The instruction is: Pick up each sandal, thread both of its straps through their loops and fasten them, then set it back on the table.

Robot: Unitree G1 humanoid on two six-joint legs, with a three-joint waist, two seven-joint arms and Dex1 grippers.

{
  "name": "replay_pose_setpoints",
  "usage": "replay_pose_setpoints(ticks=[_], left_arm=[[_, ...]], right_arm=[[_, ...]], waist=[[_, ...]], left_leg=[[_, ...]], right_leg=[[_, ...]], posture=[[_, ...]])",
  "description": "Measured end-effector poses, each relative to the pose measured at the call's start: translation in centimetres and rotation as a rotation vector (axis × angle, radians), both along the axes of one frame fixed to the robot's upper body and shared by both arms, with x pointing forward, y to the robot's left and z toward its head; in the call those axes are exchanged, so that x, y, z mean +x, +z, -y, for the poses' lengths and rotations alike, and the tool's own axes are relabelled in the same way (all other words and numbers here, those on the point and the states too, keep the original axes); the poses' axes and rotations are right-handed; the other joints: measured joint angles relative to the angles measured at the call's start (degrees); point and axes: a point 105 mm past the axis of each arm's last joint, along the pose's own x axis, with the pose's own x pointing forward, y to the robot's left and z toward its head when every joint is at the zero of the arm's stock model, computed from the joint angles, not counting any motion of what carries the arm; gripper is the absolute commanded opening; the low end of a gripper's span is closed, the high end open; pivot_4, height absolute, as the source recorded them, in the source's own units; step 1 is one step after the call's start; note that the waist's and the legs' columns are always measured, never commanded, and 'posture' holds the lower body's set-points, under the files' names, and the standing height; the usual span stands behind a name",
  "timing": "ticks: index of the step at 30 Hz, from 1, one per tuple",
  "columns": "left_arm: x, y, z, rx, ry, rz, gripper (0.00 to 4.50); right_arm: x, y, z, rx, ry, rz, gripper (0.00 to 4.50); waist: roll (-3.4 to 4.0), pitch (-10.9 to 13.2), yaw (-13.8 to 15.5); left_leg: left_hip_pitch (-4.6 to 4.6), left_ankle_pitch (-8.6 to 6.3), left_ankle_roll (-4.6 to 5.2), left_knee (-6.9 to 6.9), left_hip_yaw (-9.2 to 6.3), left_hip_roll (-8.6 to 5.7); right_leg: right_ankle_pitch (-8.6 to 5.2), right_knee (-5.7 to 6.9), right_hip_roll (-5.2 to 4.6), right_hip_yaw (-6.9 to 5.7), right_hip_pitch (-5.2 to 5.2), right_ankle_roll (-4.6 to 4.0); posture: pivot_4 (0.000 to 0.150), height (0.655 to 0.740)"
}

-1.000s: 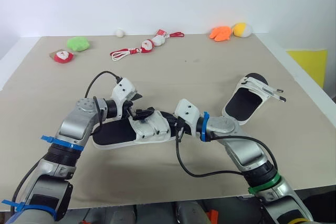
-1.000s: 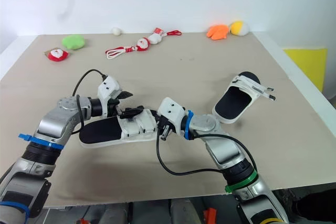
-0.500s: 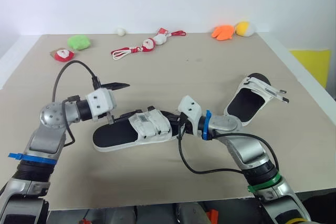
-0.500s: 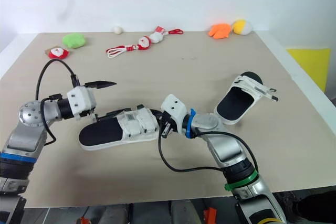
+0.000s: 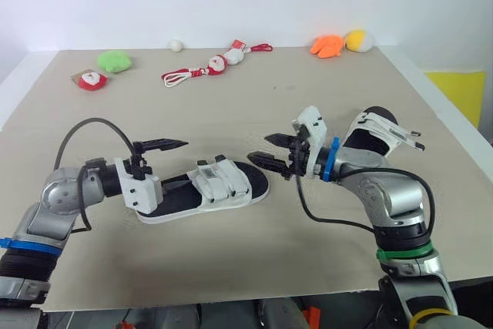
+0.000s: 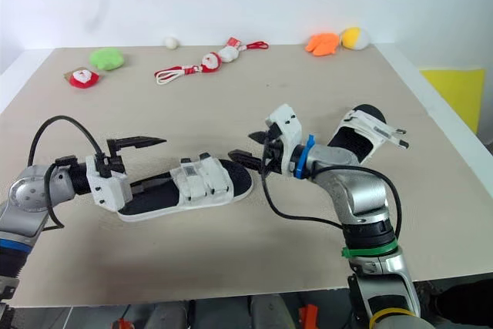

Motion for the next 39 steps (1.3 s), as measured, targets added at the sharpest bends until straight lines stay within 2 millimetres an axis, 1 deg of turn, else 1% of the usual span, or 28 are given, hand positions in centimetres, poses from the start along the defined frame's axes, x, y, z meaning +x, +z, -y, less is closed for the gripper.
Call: replay_pose_setpoints(ticks=[3,6,10,13,17,20,23,24,25,26,29,30,31,32,35,36,37,39], left_arm=[[-0.3,-0.4,0.0,0.038,-0.019,0.002,4.5],[-0.6,-1.5,0.5,0.071,-0.057,-0.017,4.5],[-0.7,-2.0,1.5,0.079,-0.096,-0.032,4.5],[-0.6,-2.1,2.3,0.074,-0.114,-0.027,4.5],[0.2,-2.1,3.8,0.067,-0.127,0.008,4.5],[0.8,-2.2,4.4,0.062,-0.126,0.021,4.5],[1.1,-2.3,4.8,0.061,-0.127,0.025,3.65],[1.2,-2.7,5.0,0.061,-0.126,0.013,3.27],[1.2,-3.0,5.2,0.061,-0.13,0.006,2.73],[1.2,-3.1,5.4,0.063,-0.134,0.003,2.5],[1.3,-3.1,5.7,0.064,-0.136,0.001,1.35],[1.5,-2.9,5.8,0.057,-0.131,0.009,0.87],[1.8,-2.5,5.8,0.049,-0.12,0.016,0.2],[1.9,-2.5,5.8,0.043,-0.11,0.013,0.03],[2.6,-2.3,5.4,0.025,-0.063,0.002,0.03],[3.1,-2.1,5.0,0.017,-0.027,-0.003,0.03],[4.0,-1.9,3.9,0.01,0.044,-0.011,0.03],[4.8,-1.6,2.7,0.011,0.111,-0.014,0.03]], right_arm=[[-1.1,1.8,0.8,0.05,0.075,0.025,4.43],[-2.4,3.3,0.8,0.067,0.161,0.052,4.43],[-2.9,5.0,1.0,0.078,0.189,0.093,4.43],[-2.9,5.3,1.1,0.07,0.183,0.102,4.43],[-2.8,6.5,0.8,0.077,0.182,0.139,4.43],[-2.9,6.7,0.8,0.087,0.18,0.14,4.43],[-3.1,7.0,0.7,0.107,0.199,0.133,4.5],[-3.4,7.2,0.6,0.121,0.216,0.126,4.5],[-3.5,7.4,0.8,0.134,0.223,0.125,4.5],[-3.6,7.7,1.0,0.143,0.226,0.128,4.5],[-3.8,8.1,1.1,0.16,0.233,0.13,4.5],[-3.8,8.1,1.0,0.161,0.232,0.129,4.5],[-3.8,8.1,1.1,0.161,0.226,0.129,4.5],[-3.7,8.1,1.1,0.161,0.222,0.13,4.5],[-3.7,8.2,1.0,0.165,0.217,0.135,4.5],[-3.6,8.2,0.9,0.168,0.218,0.138,4.5],[-3.7,8.2,0.7,0.172,0.22,0.143,4.5],[-3.6,8.2,0.6,0.169,0.211,0.156,4.5]], waist=[[0.03,0.02,0.02],[0.07,0.04,0.03],[0.08,0.05,0.0],[0.12,0.07,0.04],[0.15,0.09,0.08],[0.15,0.09,0.08],[0.15,0.09,0.08],[0.15,0.09,0.08],[0.15,0.09,0.09],[0.15,0.09,0.08],[0.15,0.09,0.09],[0.15,0.09,0.09],[0.17,0.08,0.09],[0.17,0.07,0.09],[0.18,0.08,0.08],[0.17,0.08,0.07],[0.2,0.09,-0.06],[0.22,0.1,-0.18]], left_leg=[[-0.04,0.0,0.0,0.01,0.0,-0.07],[-0.03,0.0,0.0,0.01,0.0,-0.09],[-0.01,0.0,0.01,0.02,0.0,-0.07],[-0.02,0.0,0.01,0.03,0.0,-0.11],[-0.04,0.0,0.01,0.06,-0.01,-0.12],[-0.04,0.0,0.01,0.06,-0.01,-0.13],[-0.04,0.01,0.01,0.07,-0.02,-0.14],[-0.04,0.01,0.02,0.07,-0.02,-0.14],[-0.05,0.01,0.02,0.07,-0.02,-0.14],[-0.06,0.01,0.02,0.08,-0.03,-0.14],[-0.06,0.01,0.02,0.08,-0.03,-0.14],[-0.05,0.01,0.03,0.09,-0.04,-0.14],[-0.03,0.02,0.04,0.1,-0.04,-0.15],[-0.03,0.03,0.05,0.12,-0.04,-0.15],[-0.03,0.06,0.1,0.15,-0.04,-0.14],[-0.03,0.09,0.15,0.15,-0.05,-0.14],[-0.03,0.11,0.19,0.14,-0.05,-0.12],[-0.02,0.12,0.2,0.14,-0.05,-0.1]], right_leg=[[-0.01,-0.01,-0.07,0.0,0.0,0.01],[-0.01,0.0,-0.08,0.0,0.0,0.01],[0.01,0.01,-0.07,0.0,0.0,0.04],[0.01,0.0,-0.09,0.0,0.01,0.04],[0.04,0.01,-0.08,0.0,0.02,0.09],[0.04,0.01,-0.09,0.0,0.03,0.09],[0.04,0.01,-0.09,0.0,0.03,0.1],[0.05,0.02,-0.09,0.0,0.03,0.11],[0.05,0.02,-0.09,0.0,0.03,0.11],[0.05,0.02,-0.09,0.0,0.03,0.11],[0.05,0.02,-0.08,0.0,0.03,0.12],[0.06,0.04,-0.08,0.0,0.03,0.12],[0.07,0.05,-0.09,0.0,0.05,0.14],[0.09,0.05,-0.09,0.0,0.06,0.16],[0.14,0.06,-0.08,0.0,0.06,0.22],[0.16,0.07,-0.07,0.0,0.06,0.26],[0.2,0.07,-0.04,0.0,0.03,0.29],[0.2,0.08,-0.02,0.0,0.02,0.28]], posture=[[0.15,0.74],[0.15,0.74],[0.15,0.74],[0.15,0.74],[0.15,0.74],[0.15,0.74],[0.15,0.74],[0.15,0.74],[0.15,0.74],[0.15,0.74],[0.15,0.74],[0.15,0.74],[0.15,0.74],[0.15,0.74],[0.15,0.74],[0.15,0.74],[0.15,0.74],[0.15,0.74]])
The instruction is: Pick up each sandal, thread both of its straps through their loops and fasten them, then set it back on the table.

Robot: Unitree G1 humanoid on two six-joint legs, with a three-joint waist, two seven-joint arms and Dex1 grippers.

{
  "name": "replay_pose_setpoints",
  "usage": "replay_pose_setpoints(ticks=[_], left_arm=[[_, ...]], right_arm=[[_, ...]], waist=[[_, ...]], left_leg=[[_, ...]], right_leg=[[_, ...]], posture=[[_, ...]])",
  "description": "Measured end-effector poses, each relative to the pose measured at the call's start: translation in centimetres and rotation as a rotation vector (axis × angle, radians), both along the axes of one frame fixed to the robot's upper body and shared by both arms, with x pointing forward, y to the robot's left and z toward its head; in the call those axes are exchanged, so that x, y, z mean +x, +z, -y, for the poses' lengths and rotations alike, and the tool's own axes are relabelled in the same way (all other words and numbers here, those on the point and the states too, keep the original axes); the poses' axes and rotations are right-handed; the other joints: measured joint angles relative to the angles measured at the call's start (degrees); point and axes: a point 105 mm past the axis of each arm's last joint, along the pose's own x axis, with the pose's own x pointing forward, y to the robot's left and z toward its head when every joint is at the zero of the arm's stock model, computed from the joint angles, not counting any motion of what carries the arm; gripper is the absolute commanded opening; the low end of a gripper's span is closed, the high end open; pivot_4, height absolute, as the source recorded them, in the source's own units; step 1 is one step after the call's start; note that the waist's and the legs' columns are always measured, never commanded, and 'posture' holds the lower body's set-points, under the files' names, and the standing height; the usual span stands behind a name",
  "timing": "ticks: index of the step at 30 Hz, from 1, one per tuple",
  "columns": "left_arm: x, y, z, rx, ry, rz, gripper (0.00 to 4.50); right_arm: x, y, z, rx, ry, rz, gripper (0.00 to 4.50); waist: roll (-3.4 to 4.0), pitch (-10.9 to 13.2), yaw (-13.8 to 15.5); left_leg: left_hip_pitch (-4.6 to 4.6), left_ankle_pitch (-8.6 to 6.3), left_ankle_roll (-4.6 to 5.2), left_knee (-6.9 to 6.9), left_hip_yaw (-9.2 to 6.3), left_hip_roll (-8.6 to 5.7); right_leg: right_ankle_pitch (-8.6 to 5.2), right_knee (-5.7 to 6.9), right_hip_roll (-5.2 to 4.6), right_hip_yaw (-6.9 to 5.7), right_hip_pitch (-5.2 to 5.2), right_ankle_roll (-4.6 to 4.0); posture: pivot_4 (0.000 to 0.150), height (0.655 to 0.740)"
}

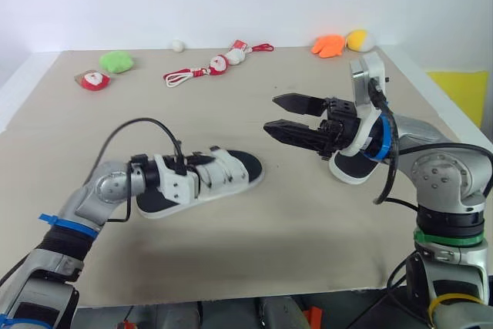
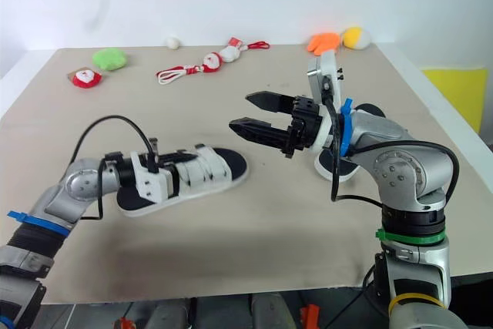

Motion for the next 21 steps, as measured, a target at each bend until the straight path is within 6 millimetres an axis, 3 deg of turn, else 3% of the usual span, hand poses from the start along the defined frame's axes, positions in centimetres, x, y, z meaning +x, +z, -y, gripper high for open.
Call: replay_pose_setpoints(ticks=[5,6,13,17,20,21], left_arm=[[3.1,1.6,-4.9,0.001,0.299,0.019,0.03],[3.9,1.9,-6.9,-0.013,0.406,0.018,0.03],[5.7,1.6,-15.8,-0.029,0.841,-0.009,0.03],[5.9,1.3,-19.1,-0.048,1.014,-0.001,0.03],[5.9,1.2,-20.2,-0.052,1.078,0.003,0.03],[5.8,1.2,-20.5,-0.054,1.097,0.005,0.76]], right_arm=[[1.6,-1.1,-1.6,-0.021,-0.088,0.049,4.5],[1.9,-1.2,-1.6,-0.017,-0.105,0.056,4.5],[2.0,-1.5,-2.9,-0.003,-0.096,0.072,4.5],[1.9,-1.7,-3.6,-0.002,-0.081,0.074,4.5],[1.9,-1.7,-3.9,-0.002,-0.072,0.073,4.5],[1.9,-1.7,-4.0,-0.003,-0.072,0.074,4.5]], waist=[[0.0,0.0,-0.09],[0.02,0.01,-0.02],[0.01,0.01,0.0],[-0.02,0.0,0.08],[-0.02,-0.01,0.07],[-0.02,-0.01,0.06]], left_leg=[[-0.02,0.0,0.0,-0.02,-0.01,0.16],[-0.05,0.0,0.0,-0.04,-0.01,0.14],[-0.12,-0.02,0.02,-0.04,-0.07,0.17],[-0.13,-0.02,0.02,-0.03,-0.08,0.16],[-0.12,-0.02,0.02,-0.03,-0.08,0.17],[-0.12,-0.02,0.02,-0.03,-0.08,0.17]], right_leg=[[0.01,0.03,0.16,0.0,-0.07,0.02],[-0.01,0.03,0.15,0.0,-0.08,0.0],[-0.04,0.03,0.18,-0.06,-0.13,0.02],[-0.03,0.03,0.17,-0.07,-0.12,0.01],[-0.02,0.04,0.17,-0.07,-0.13,0.01],[-0.02,0.04,0.17,-0.08,-0.13,0.01]], posture=[[0.15,0.74],[0.15,0.74],[0.15,0.74],[0.15,0.74],[0.15,0.74],[0.15,0.74]])
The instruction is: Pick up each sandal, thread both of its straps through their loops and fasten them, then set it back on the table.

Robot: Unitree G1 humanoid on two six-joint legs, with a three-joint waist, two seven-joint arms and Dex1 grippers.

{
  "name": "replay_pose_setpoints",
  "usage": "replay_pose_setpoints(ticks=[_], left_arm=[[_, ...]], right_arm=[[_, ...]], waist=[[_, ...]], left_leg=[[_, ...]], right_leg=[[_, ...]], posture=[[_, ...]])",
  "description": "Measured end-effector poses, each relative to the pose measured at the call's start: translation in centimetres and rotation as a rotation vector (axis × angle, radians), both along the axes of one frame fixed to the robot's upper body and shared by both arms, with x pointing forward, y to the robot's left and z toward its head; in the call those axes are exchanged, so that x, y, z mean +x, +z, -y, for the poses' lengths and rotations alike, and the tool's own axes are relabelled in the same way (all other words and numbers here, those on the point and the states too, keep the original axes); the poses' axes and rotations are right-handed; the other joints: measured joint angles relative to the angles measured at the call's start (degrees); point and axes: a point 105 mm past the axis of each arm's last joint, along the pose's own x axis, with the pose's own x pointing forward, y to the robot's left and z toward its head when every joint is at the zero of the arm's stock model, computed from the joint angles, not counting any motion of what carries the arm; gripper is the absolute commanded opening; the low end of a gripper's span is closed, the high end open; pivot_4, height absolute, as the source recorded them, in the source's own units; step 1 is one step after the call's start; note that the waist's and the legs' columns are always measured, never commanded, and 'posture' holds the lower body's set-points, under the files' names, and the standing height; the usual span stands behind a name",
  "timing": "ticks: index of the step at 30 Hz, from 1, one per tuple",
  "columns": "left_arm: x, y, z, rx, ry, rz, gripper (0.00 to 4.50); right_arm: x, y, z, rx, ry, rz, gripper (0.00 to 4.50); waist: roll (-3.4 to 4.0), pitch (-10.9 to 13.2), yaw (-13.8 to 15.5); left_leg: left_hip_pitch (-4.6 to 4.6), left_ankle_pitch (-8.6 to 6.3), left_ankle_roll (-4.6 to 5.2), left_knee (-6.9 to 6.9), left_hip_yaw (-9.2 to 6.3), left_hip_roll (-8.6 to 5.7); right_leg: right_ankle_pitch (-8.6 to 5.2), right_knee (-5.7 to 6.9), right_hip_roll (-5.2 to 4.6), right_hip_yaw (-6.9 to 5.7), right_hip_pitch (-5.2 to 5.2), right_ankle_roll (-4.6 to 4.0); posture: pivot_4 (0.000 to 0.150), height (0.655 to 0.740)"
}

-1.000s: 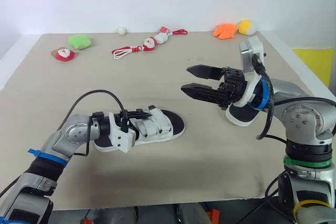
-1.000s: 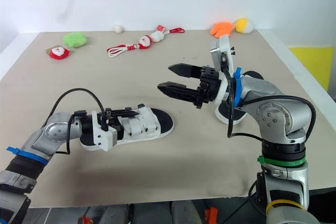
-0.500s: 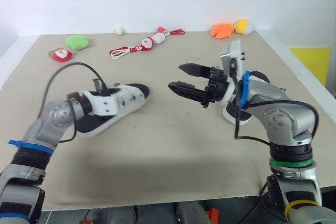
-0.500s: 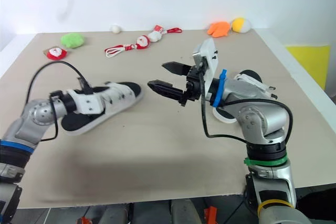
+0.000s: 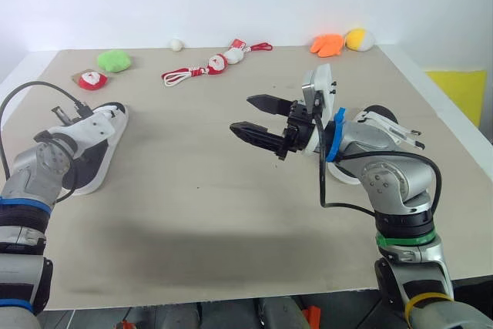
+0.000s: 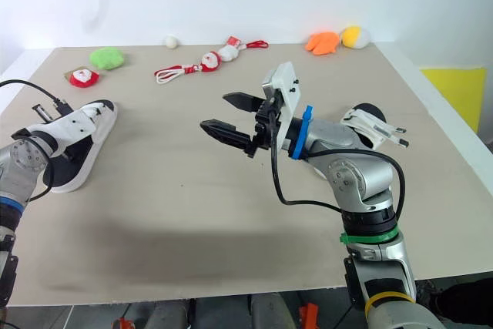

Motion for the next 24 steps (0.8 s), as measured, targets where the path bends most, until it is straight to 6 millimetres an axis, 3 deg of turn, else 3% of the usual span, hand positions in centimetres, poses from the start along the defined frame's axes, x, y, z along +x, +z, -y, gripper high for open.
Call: replay_pose_setpoints(ticks=[1,2,3,4,12,20,24], left_arm=[[0.0,0.0,0.0,0.0,0.001,0.0,0.76],[0.0,-0.1,-0.1,-0.004,0.01,-0.003,1.2],[0.0,-0.1,-0.1,-0.005,0.01,-0.004,1.2],[-0.1,-0.3,-0.1,-0.014,0.012,-0.012,1.92],[-1.5,0.0,1.1,-0.251,-0.056,-0.017,4.35],[-5.1,-0.4,2.9,-0.758,-0.194,-0.051,4.47],[-6.2,1.9,3.8,-0.941,-0.28,-0.021,4.47]], right_arm=[[0.0,0.0,0.0,0.0,0.0,0.0,4.5],[0.0,0.0,0.0,-0.002,-0.003,0.002,4.5],[0.0,0.0,0.0,-0.002,-0.003,0.002,4.5],[0.0,0.0,0.0,-0.002,-0.003,0.002,4.5],[0.1,0.0,0.0,-0.003,-0.005,0.002,4.5],[0.2,-0.6,1.2,-0.015,-0.03,-0.024,4.5],[0.5,-1.5,3.1,-0.067,-0.06,-0.046,4.5]], waist=[[0.0,0.0,0.0],[0.0,0.0,0.0],[0.0,0.0,0.0],[0.0,0.0,-0.01],[0.0,0.0,0.07],[-0.02,-0.01,0.31],[-0.05,-0.02,0.22]], left_leg=[[0.0,0.0,0.0,0.0,0.0,0.0],[0.0,0.0,0.0,0.0,0.0,0.0],[0.0,0.0,0.0,0.0,0.0,0.0],[0.0,0.0,0.0,0.0,0.0,0.0],[0.0,0.0,0.0,0.0,0.01,-0.02],[0.0,0.0,-0.01,0.04,0.0,-0.01],[0.0,0.01,-0.01,0.12,0.02,-0.03]], right_leg=[[0.0,0.0,0.0,0.0,0.0,0.0],[0.01,0.01,0.0,0.0,0.0,-0.01],[0.01,0.01,0.0,0.0,0.0,-0.02],[0.01,0.01,0.0,0.0,0.0,-0.02],[0.01,0.02,-0.05,0.0,0.01,-0.04],[0.01,0.03,-0.07,-0.02,0.05,-0.1],[0.03,0.01,-0.09,-0.02,0.07,-0.11]], posture=[[0.15,0.74],[0.15,0.74],[0.15,0.74],[0.15,0.74],[0.15,0.74],[0.15,0.74],[0.15,0.74]])
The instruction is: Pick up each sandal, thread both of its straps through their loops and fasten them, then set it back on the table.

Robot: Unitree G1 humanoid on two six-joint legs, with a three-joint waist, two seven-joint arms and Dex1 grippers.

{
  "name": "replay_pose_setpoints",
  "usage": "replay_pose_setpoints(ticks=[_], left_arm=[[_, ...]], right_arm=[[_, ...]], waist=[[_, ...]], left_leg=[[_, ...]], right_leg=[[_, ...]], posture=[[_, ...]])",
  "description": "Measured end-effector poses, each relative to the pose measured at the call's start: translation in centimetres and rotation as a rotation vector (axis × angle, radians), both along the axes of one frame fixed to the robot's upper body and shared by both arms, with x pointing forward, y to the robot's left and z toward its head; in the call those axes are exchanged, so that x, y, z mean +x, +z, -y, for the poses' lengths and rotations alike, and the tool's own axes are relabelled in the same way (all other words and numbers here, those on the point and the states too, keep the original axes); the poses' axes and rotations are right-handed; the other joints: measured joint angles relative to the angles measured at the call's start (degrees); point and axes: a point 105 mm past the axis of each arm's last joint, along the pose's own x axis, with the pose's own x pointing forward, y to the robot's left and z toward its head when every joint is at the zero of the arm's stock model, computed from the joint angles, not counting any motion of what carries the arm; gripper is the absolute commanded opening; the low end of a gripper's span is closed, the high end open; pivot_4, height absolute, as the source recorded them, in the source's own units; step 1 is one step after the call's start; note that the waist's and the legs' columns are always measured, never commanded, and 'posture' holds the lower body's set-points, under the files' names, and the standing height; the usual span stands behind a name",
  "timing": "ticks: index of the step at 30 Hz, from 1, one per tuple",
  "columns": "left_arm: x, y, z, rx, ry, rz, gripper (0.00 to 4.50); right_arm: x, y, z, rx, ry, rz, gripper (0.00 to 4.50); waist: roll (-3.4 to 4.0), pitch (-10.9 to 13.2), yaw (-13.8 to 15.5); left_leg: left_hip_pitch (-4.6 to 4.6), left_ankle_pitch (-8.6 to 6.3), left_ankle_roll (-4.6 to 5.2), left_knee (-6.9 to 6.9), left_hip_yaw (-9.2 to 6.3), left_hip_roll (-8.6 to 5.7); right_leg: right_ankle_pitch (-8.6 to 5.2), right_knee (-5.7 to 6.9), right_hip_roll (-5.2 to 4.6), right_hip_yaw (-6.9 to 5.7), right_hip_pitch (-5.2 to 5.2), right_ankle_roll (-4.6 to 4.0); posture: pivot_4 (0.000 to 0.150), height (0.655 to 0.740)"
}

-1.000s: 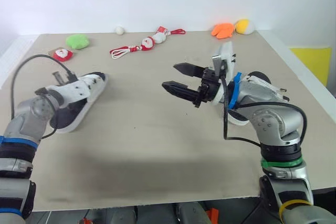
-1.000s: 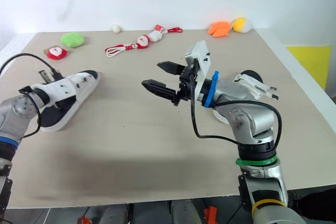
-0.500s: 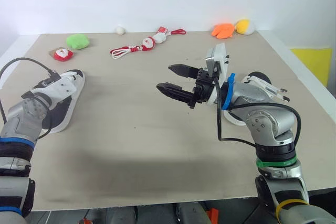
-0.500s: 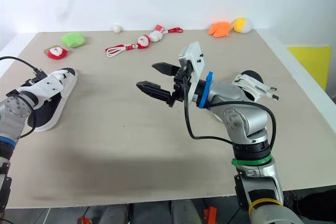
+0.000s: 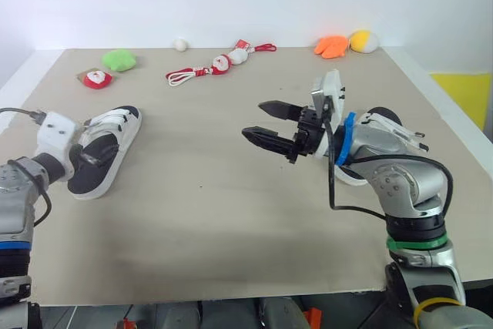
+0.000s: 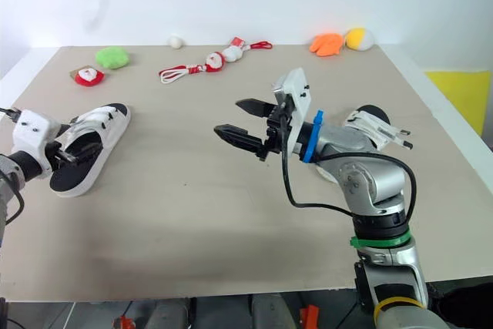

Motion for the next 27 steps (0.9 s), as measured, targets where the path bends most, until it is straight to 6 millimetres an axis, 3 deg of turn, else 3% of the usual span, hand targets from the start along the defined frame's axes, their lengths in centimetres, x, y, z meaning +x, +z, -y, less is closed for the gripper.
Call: replay_pose_setpoints(ticks=[3,7,9,11,12,15,17,20,27], left_arm=[[-0.8,1.1,0.2,-0.047,-0.03,0.016,4.47],[-3.3,-0.7,0.3,-0.033,-0.108,-0.103,4.47],[-5.2,-2.1,2.0,-0.072,-0.22,-0.187,4.47],[-6.2,-2.0,3.6,-0.092,-0.299,-0.202,4.47],[-7.1,-1.6,4.9,-0.099,-0.362,-0.203,4.47],[-8.3,-1.2,5.7,-0.115,-0.402,-0.205,4.47],[-8.8,-1.3,5.6,-0.126,-0.402,-0.216,4.47],[-10.0,-1.8,4.3,-0.146,-0.352,-0.245,4.47],[-10.4,-2.0,4.7,-0.142,-0.348,-0.246,4.47]], right_arm=[[0.0,-0.8,1.2,-0.033,-0.016,-0.024,4.5],[-0.3,-1.7,2.9,-0.092,-0.019,-0.061,4.5],[-0.6,-2.4,4.5,-0.137,-0.032,-0.096,4.5],[-0.8,-3.1,6.0,-0.194,-0.044,-0.122,4.5],[-0.8,-3.9,7.8,-0.252,-0.079,-0.159,4.5],[-1.7,-5.5,10.2,-0.311,-0.089,-0.232,4.5],[-1.9,-5.7,10.8,-0.318,-0.094,-0.245,4.5],[-1.9,-5.5,13.6,-0.322,-0.172,-0.267,4.5],[-2.5,-6.2,14.0,-0.324,-0.165,-0.294,4.5]], waist=[[0.01,0.0,-0.06],[0.01,0.01,-0.55],[0.01,0.02,-0.43],[-0.01,0.03,-0.03],[-0.02,0.02,0.2],[-0.02,0.03,0.08],[-0.01,0.03,-0.09],[-0.01,0.04,-0.34],[-0.01,0.04,-0.2]], left_leg=[[0.03,0.0,0.0,-0.03,0.0,0.02],[0.1,-0.02,0.0,-0.13,0.08,0.06],[0.07,-0.04,-0.02,-0.12,0.08,0.04],[0.05,-0.05,-0.02,-0.1,0.08,0.04],[0.07,-0.04,-0.02,-0.06,0.09,-0.04],[0.14,-0.05,-0.02,-0.03,0.19,-0.06],[0.16,-0.05,-0.02,-0.03,0.23,-0.05],[0.33,-0.05,-0.01,-0.05,0.39,0.03],[0.39,-0.05,-0.02,-0.01,0.53,-0.03]], right_leg=[[-0.02,0.0,0.02,0.0,-0.01,-0.03],[-0.12,0.0,0.01,0.01,-0.01,-0.19],[-0.19,0.01,0.0,0.0,-0.03,-0.3],[-0.28,-0.01,-0.01,-0.01,-0.04,-0.45],[-0.32,-0.01,-0.1,-0.01,0.02,-0.53],[-0.31,-0.01,-0.15,0.01,0.05,-0.51],[-0.3,-0.01,-0.15,0.02,0.03,-0.5],[-0.29,0.0,-0.15,0.05,0.04,-0.5],[-0.28,0.0,-0.21,0.15,0.09,-0.51]], posture=[[0.15,0.74],[0.15,0.74],[0.15,0.74],[0.15,0.74],[0.15,0.74],[0.15,0.74],[0.15,0.74],[0.15,0.74],[0.15,0.74]])
